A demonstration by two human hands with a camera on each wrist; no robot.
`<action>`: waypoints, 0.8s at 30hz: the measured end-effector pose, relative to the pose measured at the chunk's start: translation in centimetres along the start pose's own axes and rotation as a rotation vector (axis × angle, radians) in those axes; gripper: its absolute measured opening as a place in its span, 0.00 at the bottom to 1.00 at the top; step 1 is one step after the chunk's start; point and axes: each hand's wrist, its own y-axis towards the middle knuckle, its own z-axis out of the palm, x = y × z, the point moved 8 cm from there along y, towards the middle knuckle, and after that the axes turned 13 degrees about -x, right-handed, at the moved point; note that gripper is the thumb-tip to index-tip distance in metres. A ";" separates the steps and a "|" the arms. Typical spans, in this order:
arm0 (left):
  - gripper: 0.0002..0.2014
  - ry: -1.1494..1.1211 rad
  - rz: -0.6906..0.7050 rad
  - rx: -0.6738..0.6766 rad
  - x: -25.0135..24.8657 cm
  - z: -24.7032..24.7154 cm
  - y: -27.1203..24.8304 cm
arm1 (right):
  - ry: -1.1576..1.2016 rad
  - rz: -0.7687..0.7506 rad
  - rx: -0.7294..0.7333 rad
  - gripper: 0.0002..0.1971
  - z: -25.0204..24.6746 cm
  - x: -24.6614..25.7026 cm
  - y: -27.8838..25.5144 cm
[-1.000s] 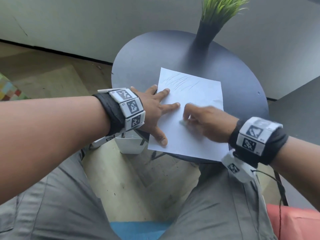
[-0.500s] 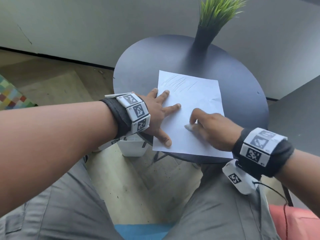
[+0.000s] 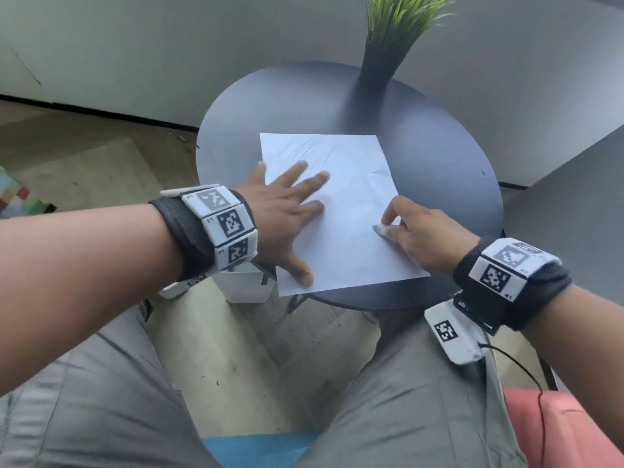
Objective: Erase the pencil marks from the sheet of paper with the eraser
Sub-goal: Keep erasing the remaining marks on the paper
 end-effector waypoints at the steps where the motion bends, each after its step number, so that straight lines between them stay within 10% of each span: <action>1: 0.59 -0.011 0.059 -0.009 -0.4 0.1 0.3 | -0.009 0.016 0.001 0.11 -0.1 0.1 0.2; 10: 0.63 -0.023 0.145 0.065 -1.0 1.7 1.7 | -0.076 -0.292 0.140 0.12 3.1 7.2 -4.7; 14: 0.64 -0.010 0.105 0.075 -1.0 1.3 1.9 | -0.044 -0.014 0.012 0.12 0.2 3.9 -1.3; 19: 0.64 0.006 0.079 0.082 -1.1 1.2 1.7 | -0.053 -0.256 0.215 0.12 4.1 8.3 -6.5; 24: 0.63 -0.015 0.070 0.091 -1.1 1.1 1.6 | -0.042 -0.027 -0.014 0.11 0.4 4.6 -2.1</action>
